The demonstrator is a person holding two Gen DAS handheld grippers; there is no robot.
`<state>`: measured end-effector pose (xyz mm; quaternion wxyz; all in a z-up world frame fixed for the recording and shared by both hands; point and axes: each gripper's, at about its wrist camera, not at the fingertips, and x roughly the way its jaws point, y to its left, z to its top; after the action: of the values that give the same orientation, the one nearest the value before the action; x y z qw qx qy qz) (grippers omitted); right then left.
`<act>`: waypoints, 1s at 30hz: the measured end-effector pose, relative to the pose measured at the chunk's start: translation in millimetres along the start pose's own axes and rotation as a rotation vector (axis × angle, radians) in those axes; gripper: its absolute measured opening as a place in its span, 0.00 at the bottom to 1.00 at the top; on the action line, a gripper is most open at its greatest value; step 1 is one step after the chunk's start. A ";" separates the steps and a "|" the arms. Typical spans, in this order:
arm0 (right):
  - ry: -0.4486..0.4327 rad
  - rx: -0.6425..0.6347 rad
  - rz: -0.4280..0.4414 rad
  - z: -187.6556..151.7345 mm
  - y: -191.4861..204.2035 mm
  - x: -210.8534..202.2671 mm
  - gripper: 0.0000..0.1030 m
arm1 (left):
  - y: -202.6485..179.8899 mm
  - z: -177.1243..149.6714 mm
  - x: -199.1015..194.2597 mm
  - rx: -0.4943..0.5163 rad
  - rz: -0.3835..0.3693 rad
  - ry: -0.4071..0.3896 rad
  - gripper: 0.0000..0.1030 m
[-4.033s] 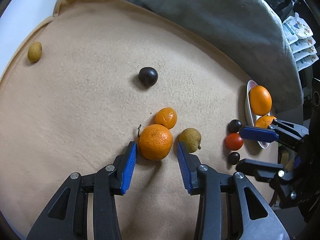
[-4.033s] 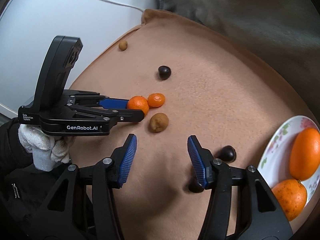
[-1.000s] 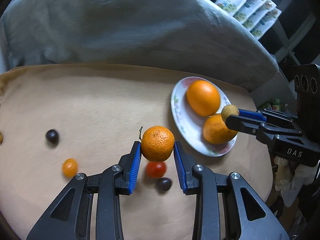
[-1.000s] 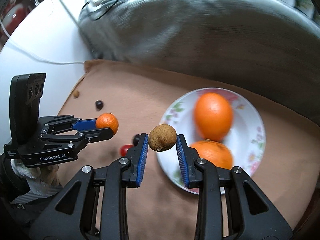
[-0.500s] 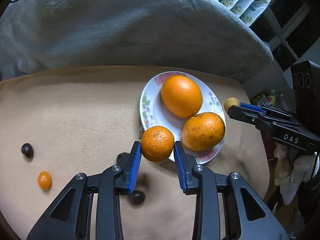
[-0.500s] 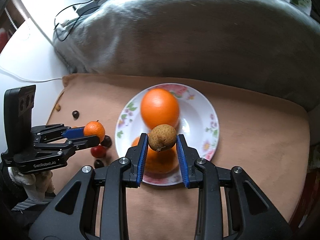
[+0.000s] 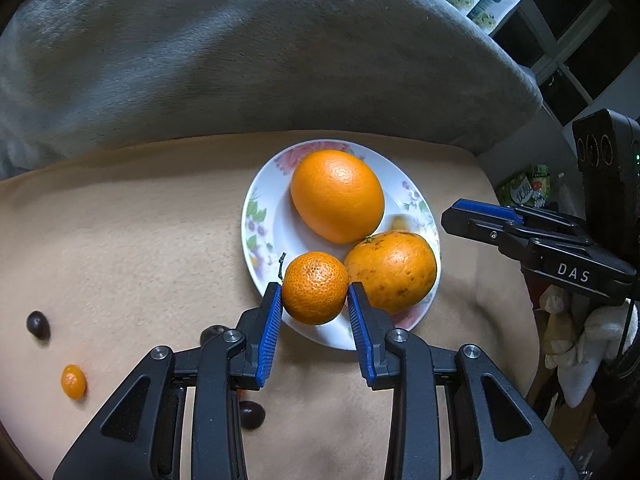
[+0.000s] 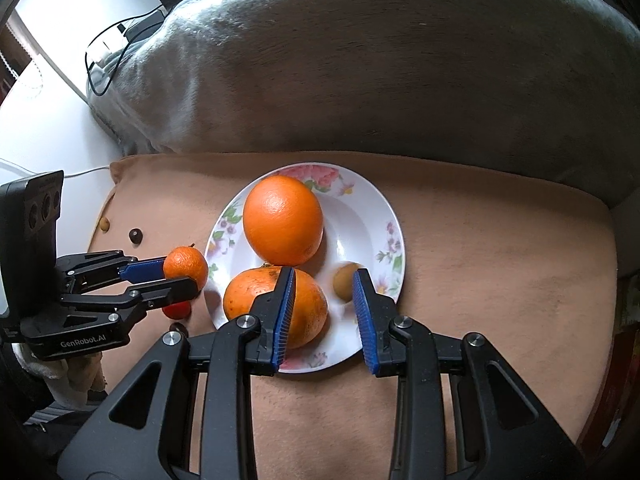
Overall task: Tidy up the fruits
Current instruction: 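Open both grippers to release the fruits onto the plate, then move both open grippers back toward the small tangerine and red tomato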
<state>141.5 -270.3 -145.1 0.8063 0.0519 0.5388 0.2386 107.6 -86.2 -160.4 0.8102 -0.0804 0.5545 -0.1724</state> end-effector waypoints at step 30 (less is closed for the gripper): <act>-0.082 0.004 -0.055 9.5 14.3 -19.1 0.73 | 2.2 1.1 -24.6 0.029 0.050 -0.078 0.62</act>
<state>139.5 -264.5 -120.2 0.8338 0.0485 0.5070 0.2131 101.0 -75.1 -139.3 0.8364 -0.0615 0.5215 -0.1571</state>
